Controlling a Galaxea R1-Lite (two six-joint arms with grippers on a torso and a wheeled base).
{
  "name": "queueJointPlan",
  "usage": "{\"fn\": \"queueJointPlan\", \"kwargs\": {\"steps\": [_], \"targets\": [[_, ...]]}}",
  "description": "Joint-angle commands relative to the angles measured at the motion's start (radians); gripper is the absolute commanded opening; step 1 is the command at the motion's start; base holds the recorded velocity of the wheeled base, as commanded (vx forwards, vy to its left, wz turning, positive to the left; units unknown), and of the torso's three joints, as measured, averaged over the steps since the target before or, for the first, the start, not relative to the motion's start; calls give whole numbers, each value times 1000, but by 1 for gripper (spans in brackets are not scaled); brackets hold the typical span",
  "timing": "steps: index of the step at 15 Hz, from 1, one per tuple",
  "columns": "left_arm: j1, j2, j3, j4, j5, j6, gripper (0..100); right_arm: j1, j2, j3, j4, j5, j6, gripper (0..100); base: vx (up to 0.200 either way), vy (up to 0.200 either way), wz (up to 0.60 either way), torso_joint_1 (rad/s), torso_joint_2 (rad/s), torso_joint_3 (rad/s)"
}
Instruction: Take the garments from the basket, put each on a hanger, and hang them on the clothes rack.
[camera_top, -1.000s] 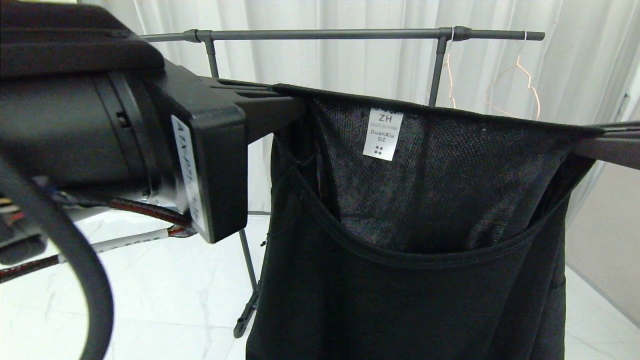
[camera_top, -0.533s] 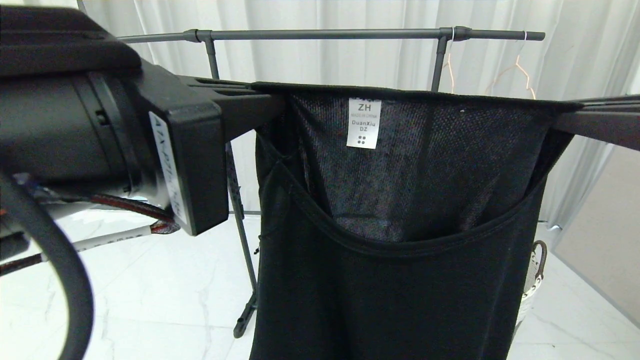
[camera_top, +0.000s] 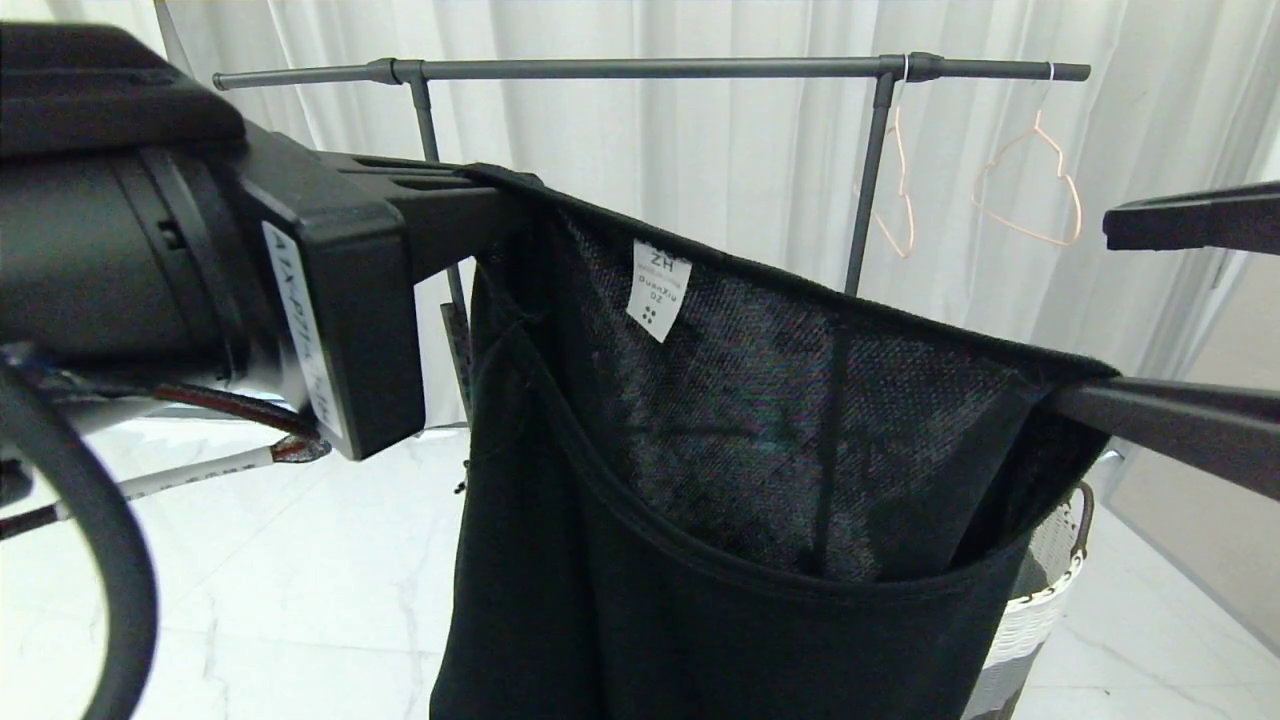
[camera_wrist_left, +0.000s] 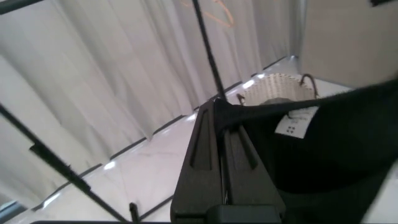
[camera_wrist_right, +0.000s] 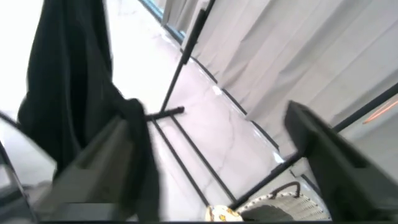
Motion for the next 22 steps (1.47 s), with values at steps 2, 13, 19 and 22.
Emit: {"fn": "queueJointPlan", "kwargs": {"steps": [2, 13, 19, 22], "targets": [[77, 1, 1, 0, 11, 1, 0, 2, -60, 43, 1, 4, -4, 100, 0, 0, 0, 0, 0, 0], [437, -185, 242, 8, 128, 78, 0, -753, -107, 96, 162, -119, -3, 100, 0, 0, 0, 0, 0, 0], [933, -320, 480, 8, -246, 72, 0, -895, -132, 271, 36, -91, -35, 100, 0, 0, 0, 0, 0, 0], [934, -364, 531, 8, -342, 59, 0, -895, -136, 331, -12, -96, -41, 100, 0, 0, 0, 0, 0, 0]]}}
